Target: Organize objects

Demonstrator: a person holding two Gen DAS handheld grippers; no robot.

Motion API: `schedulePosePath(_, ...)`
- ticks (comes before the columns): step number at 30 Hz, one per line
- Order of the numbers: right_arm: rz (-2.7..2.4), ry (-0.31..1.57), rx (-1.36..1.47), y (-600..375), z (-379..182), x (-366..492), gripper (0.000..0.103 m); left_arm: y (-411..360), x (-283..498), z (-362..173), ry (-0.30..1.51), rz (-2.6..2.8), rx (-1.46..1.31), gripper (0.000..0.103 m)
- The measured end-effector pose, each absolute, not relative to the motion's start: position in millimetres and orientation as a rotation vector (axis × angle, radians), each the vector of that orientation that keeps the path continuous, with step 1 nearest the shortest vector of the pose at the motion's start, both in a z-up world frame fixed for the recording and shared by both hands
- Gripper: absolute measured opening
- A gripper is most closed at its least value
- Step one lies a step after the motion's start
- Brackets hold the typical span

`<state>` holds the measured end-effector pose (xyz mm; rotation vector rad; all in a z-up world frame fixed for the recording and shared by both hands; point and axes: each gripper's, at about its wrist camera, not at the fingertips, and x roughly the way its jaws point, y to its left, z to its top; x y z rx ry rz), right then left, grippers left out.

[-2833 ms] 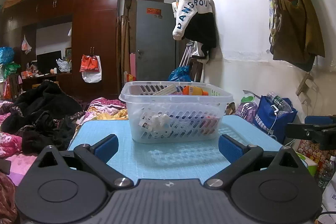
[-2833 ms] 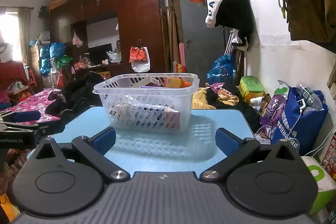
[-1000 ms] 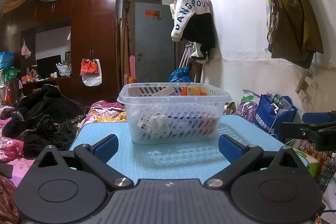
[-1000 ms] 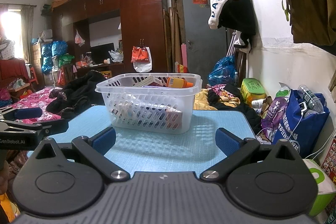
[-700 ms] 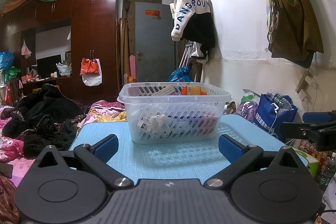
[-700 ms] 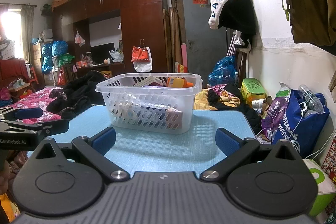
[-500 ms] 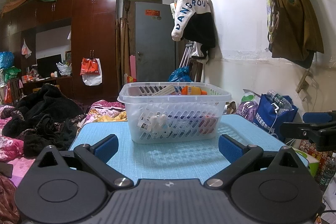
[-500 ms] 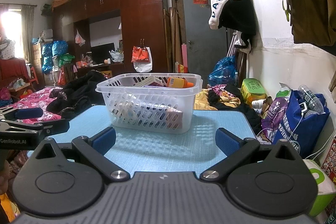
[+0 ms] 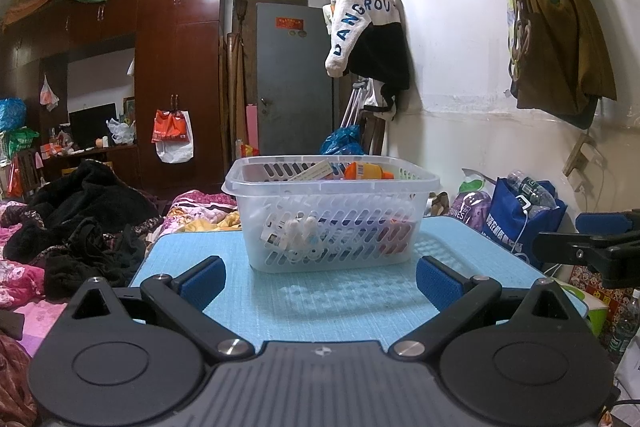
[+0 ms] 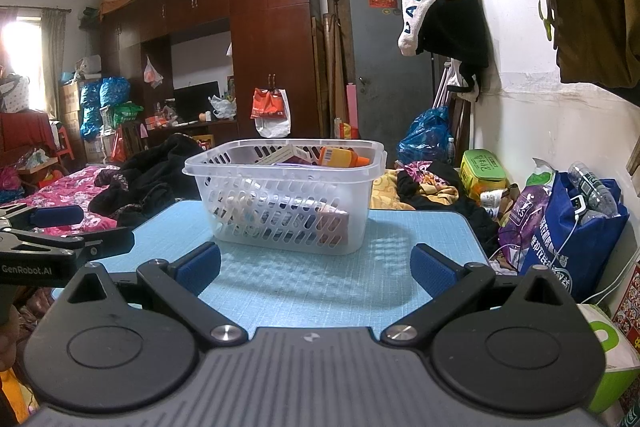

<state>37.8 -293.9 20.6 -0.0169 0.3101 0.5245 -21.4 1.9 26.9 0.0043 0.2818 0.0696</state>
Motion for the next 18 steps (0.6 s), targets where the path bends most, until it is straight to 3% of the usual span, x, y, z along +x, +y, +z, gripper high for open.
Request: schedulePosePath(18,0.526,0.312,-0.021,-292.1,20.4,38.0,0.103,-1.7,-18.9,23.0,0.281,0.084,0.025,0.102)
